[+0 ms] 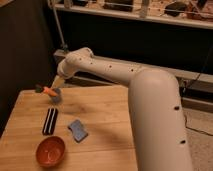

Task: Place the pepper in the ceramic cup

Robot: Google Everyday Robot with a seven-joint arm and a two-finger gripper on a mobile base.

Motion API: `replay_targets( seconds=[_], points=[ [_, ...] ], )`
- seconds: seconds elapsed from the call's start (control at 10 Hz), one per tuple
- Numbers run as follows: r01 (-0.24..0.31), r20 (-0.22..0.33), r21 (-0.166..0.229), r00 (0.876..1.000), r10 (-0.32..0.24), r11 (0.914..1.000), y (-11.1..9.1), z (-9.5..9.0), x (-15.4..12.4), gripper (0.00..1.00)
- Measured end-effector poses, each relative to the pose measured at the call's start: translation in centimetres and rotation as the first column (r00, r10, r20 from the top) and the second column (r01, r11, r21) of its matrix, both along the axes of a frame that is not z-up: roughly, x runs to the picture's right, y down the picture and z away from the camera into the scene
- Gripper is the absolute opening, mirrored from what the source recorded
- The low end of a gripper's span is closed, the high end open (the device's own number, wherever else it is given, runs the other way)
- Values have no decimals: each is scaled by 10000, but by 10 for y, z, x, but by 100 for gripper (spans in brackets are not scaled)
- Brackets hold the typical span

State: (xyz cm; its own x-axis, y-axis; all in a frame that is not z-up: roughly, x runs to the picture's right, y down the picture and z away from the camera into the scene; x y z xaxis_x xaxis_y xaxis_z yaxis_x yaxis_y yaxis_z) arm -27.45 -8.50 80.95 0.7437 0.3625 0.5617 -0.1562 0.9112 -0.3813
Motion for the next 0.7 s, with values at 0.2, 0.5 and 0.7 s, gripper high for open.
replay_targets(
  seconds=[0.2,0.5,0.7],
  points=[
    [-1,0,0,10000,1,10000,0,0,0,80],
    [-1,-2,-11,10000,1,10000,1,1,0,80],
    [-3,-5,-23,10000,3,10000,1,1,0,80]
  ],
)
